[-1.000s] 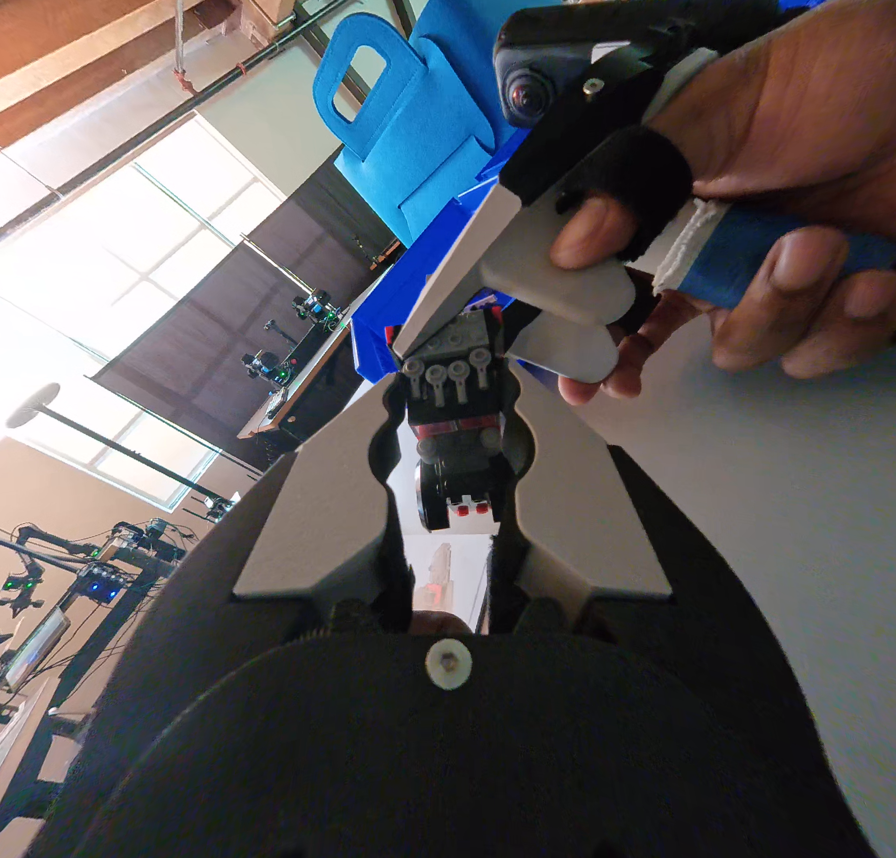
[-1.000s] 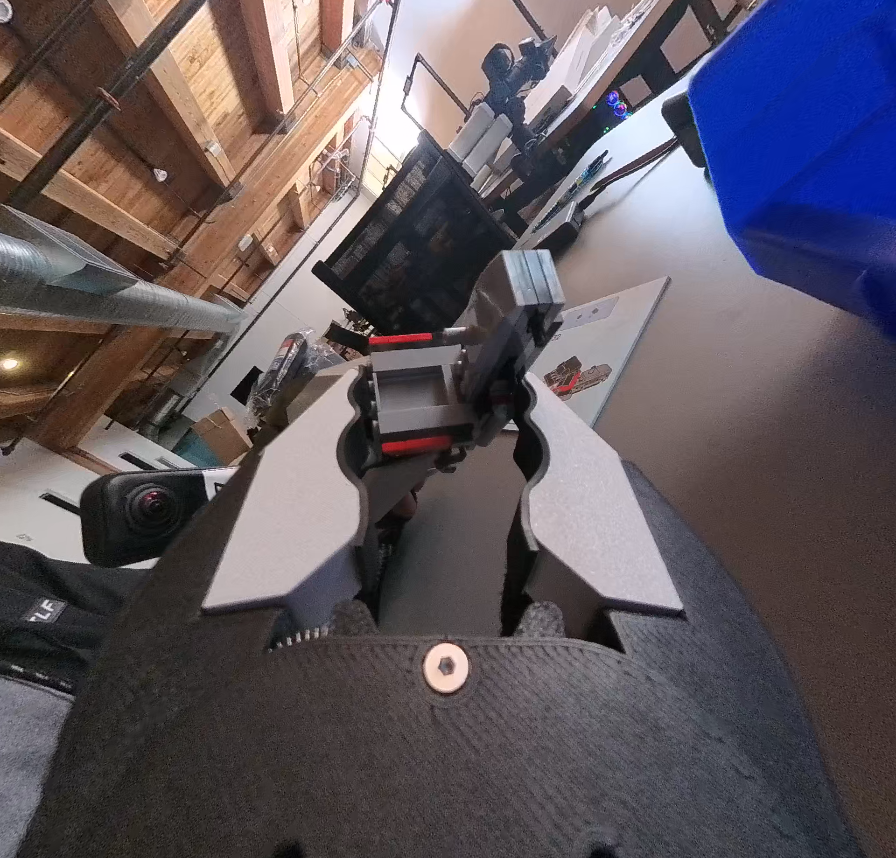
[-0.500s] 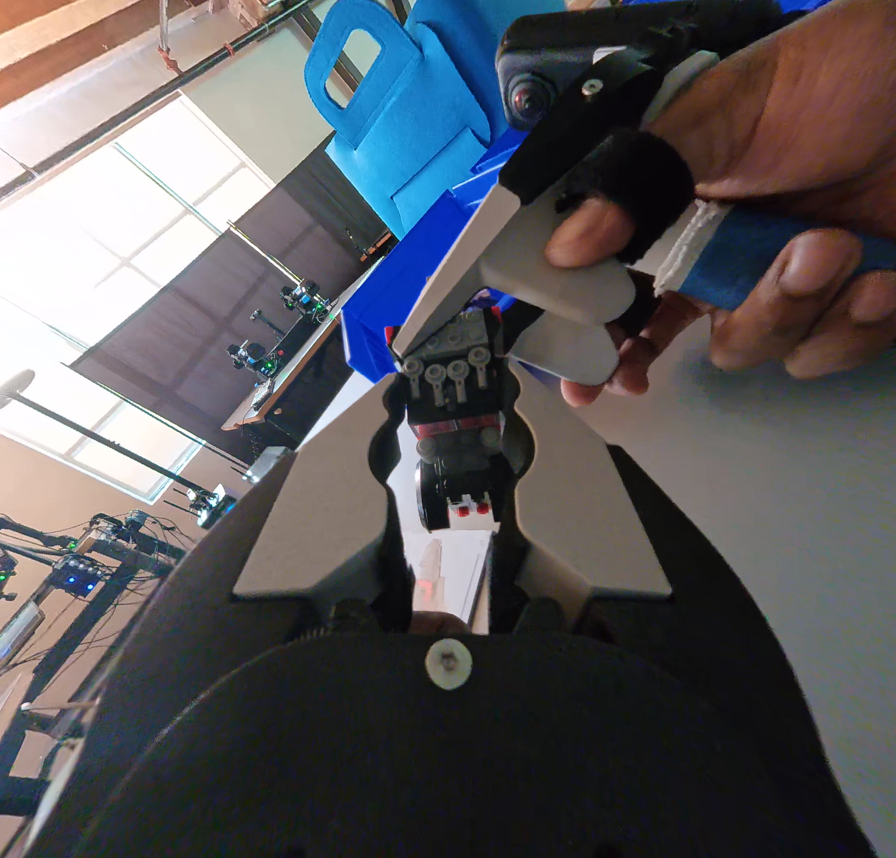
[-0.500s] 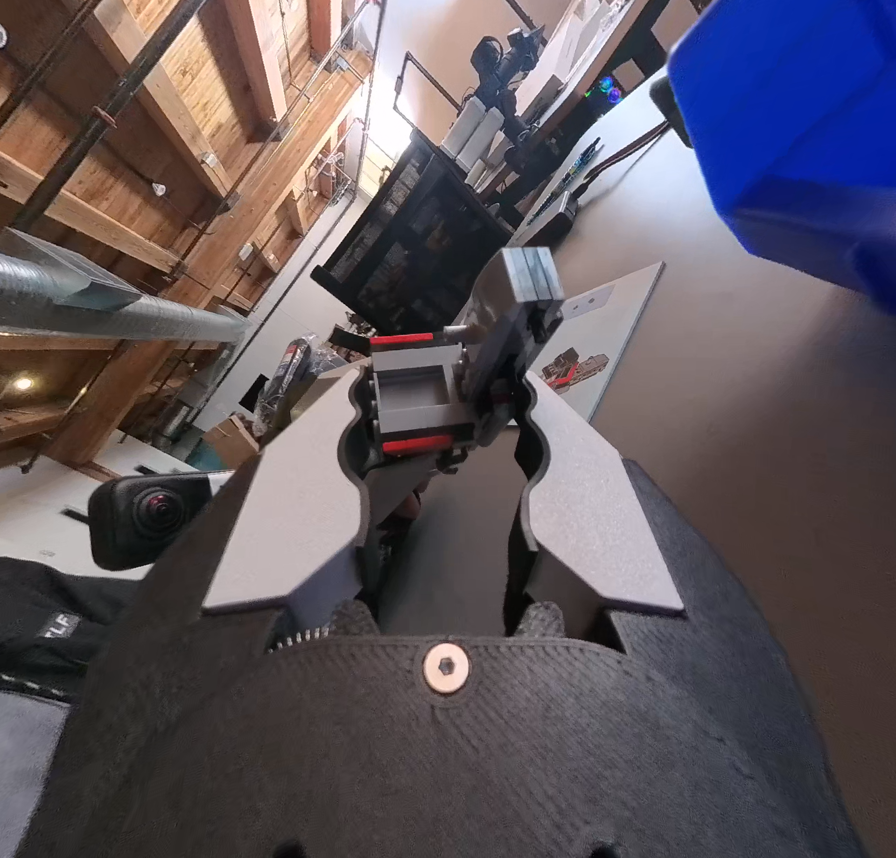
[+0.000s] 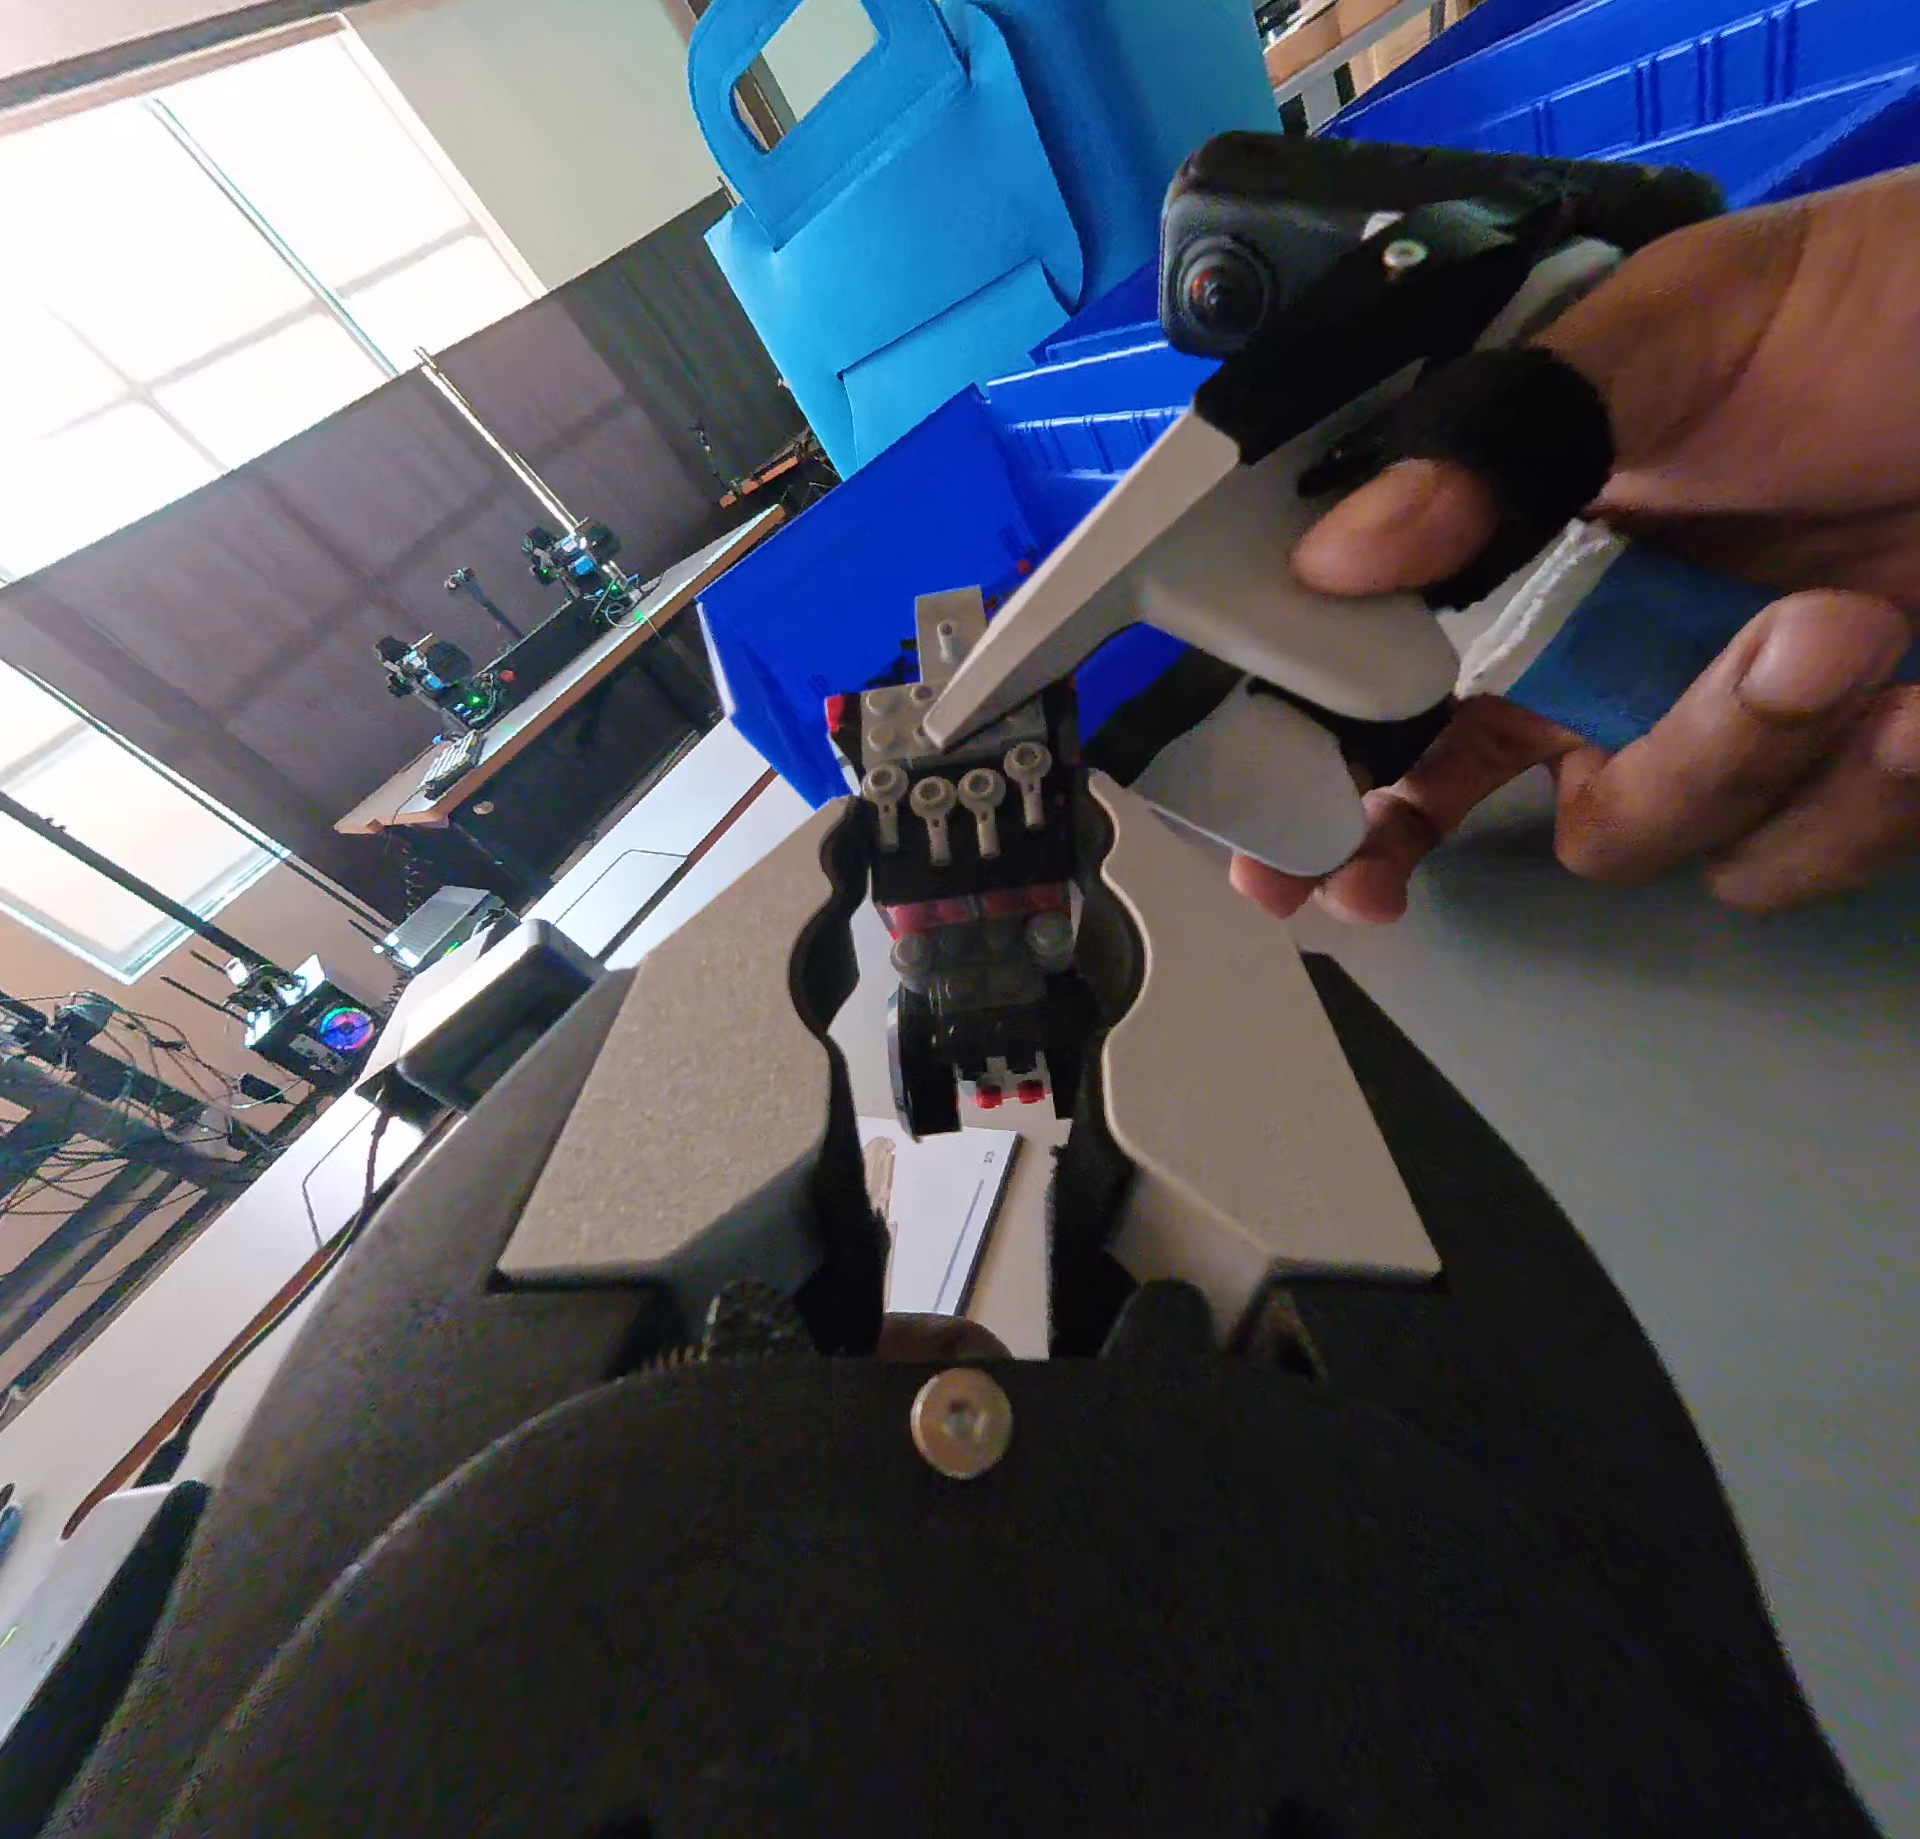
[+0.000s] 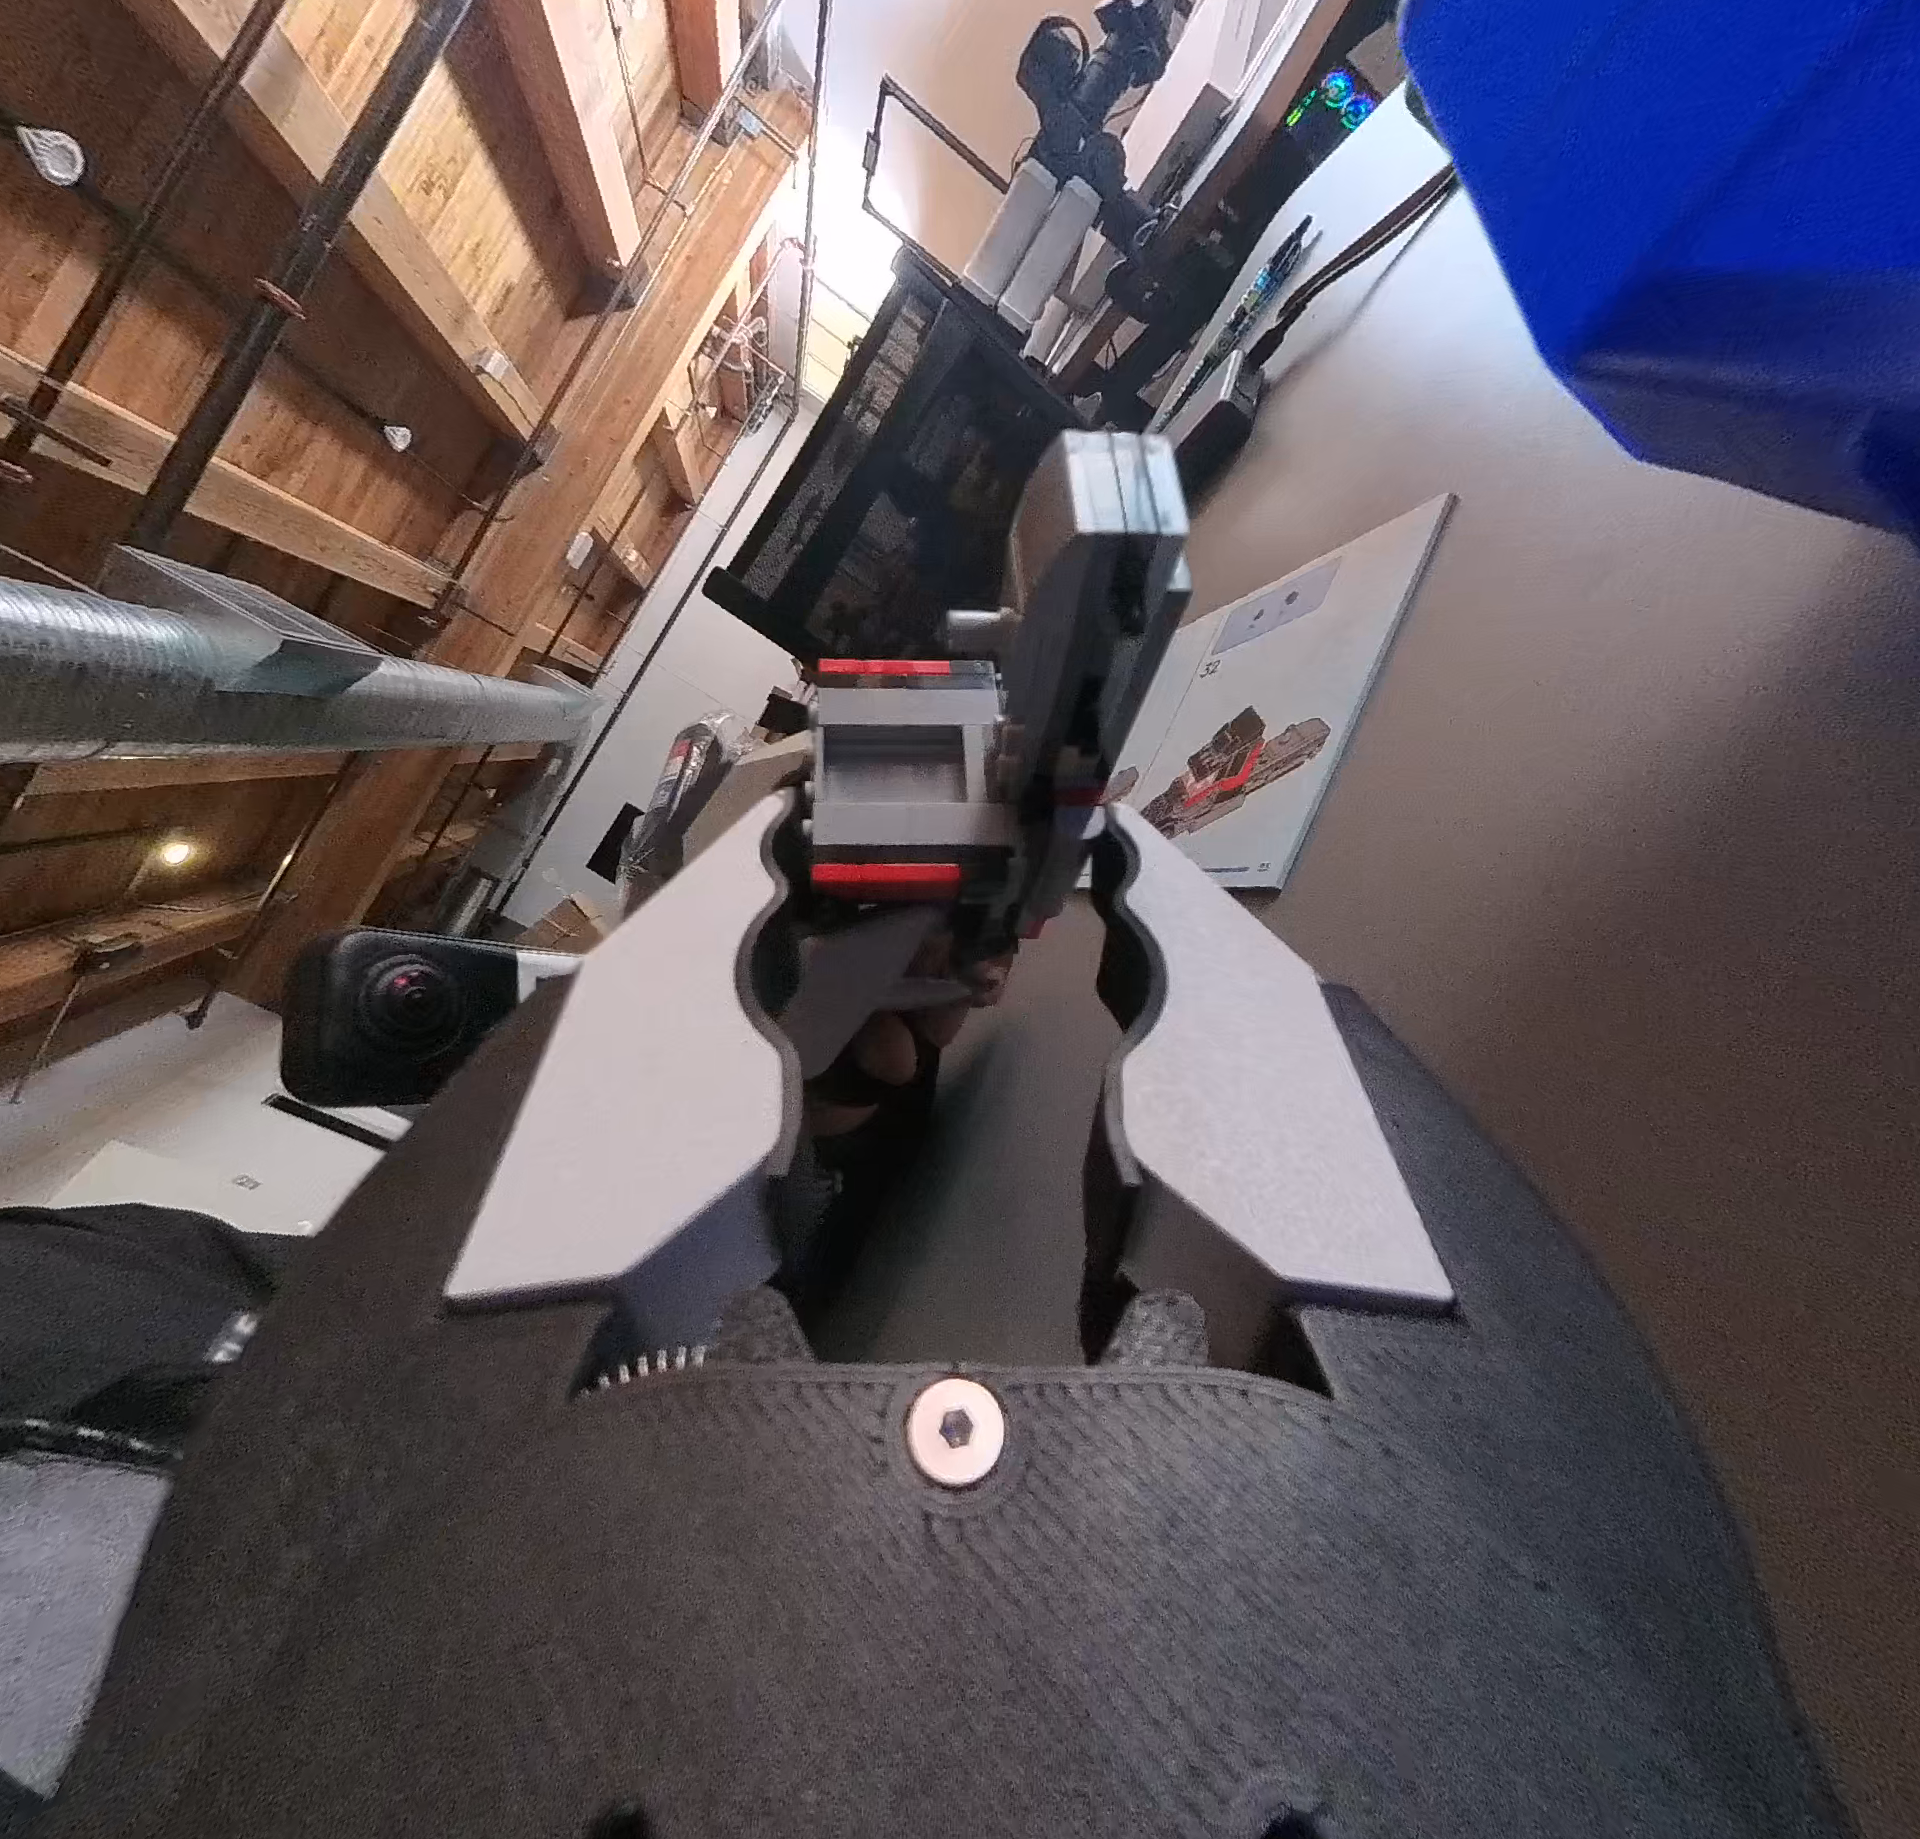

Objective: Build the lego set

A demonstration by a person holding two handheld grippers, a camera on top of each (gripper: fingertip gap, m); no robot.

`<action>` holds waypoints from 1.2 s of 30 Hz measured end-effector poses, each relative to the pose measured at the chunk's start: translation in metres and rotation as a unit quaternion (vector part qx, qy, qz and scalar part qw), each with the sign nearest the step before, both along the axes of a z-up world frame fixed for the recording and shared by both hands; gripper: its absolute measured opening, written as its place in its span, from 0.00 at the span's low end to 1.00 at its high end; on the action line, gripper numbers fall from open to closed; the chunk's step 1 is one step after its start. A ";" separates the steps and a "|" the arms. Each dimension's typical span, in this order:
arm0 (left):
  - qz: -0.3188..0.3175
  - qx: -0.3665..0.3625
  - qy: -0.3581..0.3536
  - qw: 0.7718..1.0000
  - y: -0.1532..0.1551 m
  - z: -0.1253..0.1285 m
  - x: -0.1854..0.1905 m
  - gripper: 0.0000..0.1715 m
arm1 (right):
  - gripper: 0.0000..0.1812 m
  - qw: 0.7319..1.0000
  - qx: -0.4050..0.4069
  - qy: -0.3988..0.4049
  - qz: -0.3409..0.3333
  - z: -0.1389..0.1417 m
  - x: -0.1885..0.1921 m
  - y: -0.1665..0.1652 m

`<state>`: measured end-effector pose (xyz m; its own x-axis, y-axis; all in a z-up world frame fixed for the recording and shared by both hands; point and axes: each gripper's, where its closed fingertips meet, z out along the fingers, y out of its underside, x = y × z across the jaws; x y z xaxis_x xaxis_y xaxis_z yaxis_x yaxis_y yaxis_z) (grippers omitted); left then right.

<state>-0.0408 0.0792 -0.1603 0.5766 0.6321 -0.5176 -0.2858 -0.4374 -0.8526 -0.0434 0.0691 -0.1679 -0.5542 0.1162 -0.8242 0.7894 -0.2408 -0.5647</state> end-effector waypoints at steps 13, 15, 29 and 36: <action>0.008 0.005 -0.021 1.000 0.000 -0.003 -0.004 0.23 | 0.31 1.000 0.007 -0.005 -0.005 -0.003 -0.003 -0.001; 0.011 0.018 -0.034 0.999 -0.001 -0.002 -0.006 0.23 | 0.43 1.000 -0.011 -0.023 0.009 -0.001 -0.001 0.000; 0.016 0.008 -0.086 0.996 -0.003 -0.013 -0.009 0.22 | 0.30 0.998 0.062 0.009 0.015 -0.014 -0.002 0.005; 0.017 0.006 -0.090 0.996 -0.003 -0.014 -0.009 0.22 | 0.29 0.997 0.070 0.013 0.012 -0.016 -0.002 0.004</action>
<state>-0.0495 0.0762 -0.1746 0.6372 0.6589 -0.3997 -0.1128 -0.4334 -0.8941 -0.0456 0.0732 -0.1838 -0.5790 0.2144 -0.7866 0.7790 -0.1392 -0.6114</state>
